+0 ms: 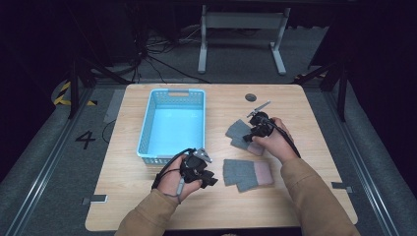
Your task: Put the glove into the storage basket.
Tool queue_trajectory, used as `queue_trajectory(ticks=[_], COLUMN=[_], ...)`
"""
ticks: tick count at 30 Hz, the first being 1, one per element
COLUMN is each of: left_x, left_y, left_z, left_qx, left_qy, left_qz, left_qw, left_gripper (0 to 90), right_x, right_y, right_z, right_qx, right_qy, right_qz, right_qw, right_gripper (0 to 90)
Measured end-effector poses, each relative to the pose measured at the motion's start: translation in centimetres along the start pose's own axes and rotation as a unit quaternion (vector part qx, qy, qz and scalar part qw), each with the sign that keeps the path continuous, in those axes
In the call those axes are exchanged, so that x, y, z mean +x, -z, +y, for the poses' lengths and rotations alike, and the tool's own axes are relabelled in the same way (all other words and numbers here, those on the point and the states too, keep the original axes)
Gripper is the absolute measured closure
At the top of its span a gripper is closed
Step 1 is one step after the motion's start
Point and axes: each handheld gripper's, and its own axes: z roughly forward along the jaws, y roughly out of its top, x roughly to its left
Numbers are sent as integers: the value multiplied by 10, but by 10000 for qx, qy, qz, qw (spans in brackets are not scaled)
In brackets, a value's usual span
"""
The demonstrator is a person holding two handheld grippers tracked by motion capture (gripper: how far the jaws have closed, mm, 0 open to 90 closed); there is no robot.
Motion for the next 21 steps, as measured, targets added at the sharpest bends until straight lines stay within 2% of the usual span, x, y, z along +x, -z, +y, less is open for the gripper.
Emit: queue_trajectory(ticks=[5,9,12,18,21], left_x=[0,0,0,0,0], left_y=[0,0,0,0,0], left_z=[0,0,0,0,0], left_qx=[0,-1,-7,-4,-10], left_qy=[8,-13,-14,-10,-8], left_qz=[-8,-11,-21,-26,-29], left_qw=[10000,10000,10000,10000,10000], left_gripper=[700,698,698,698,698], right_x=[2,2,2,6,7], right_y=[-3,-3,-3,-1,-1], right_z=[1,1,1,4,4], right_qx=[71,99,121,231,242], right_qy=[5,13,3,76,134], right_qz=[-45,-40,-15,-16,-28], right_qw=[10000,9999,9999,9997,9996], right_gripper=[466,505,553,723,765])
